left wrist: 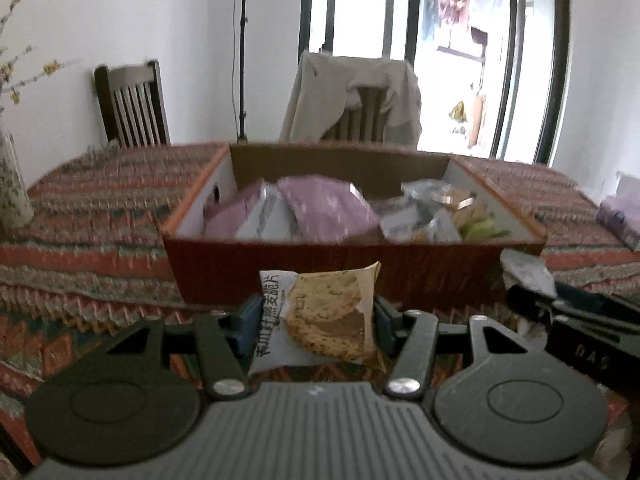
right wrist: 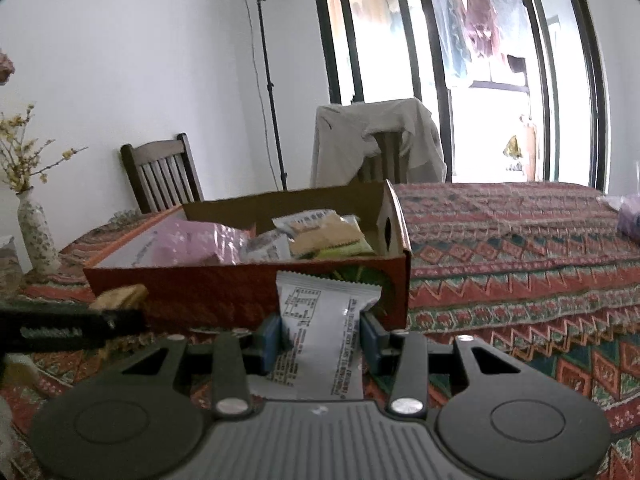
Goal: Organize snacks
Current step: 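Carry both held packets up over the cardboard box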
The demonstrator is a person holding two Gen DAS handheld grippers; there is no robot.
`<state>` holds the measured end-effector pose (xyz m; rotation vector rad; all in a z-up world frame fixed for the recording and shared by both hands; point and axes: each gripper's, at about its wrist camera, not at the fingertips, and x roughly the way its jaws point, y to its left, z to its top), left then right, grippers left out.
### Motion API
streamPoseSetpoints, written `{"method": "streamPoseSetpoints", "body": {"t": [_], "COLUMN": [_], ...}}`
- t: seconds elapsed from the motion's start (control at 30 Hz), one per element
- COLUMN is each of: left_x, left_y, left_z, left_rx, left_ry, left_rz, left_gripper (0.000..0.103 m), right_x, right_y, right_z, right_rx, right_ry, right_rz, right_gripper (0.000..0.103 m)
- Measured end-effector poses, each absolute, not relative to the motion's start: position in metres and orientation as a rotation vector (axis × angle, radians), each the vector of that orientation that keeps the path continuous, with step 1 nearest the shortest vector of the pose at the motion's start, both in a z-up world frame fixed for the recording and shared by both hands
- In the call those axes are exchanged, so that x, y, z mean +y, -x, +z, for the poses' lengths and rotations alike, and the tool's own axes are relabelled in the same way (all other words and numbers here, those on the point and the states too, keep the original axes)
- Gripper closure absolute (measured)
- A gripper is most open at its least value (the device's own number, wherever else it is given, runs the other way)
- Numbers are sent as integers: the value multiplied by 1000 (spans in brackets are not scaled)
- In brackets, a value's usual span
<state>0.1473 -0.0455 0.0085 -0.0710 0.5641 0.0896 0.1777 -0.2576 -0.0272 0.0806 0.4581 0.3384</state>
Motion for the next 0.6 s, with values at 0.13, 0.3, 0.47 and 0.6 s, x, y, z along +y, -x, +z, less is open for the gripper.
{"method": "streamPoseSetpoints", "body": {"t": [0.13, 0.3, 0.47, 0.6], "left_x": [-43, -44, -42, -39], "left_y": [-144, -149, -162, -174], "left_z": [27, 46, 56, 61], "left_rx": [504, 441, 400, 383], "left_ry": [74, 76, 98, 125], "left_rz": [74, 61, 71, 71], "left_gripper": [45, 45, 45, 45], "right_x": [-257, -249, -240, -232], "right_y": [-175, -181, -197, -213], "right_z": [-12, 12, 33, 44], "right_rx": [424, 367, 323, 306], "right_ry": [-82, -63, -50, -49], "right_rz": [346, 350, 345, 335], "right_gripper": [62, 62, 62, 62]}}
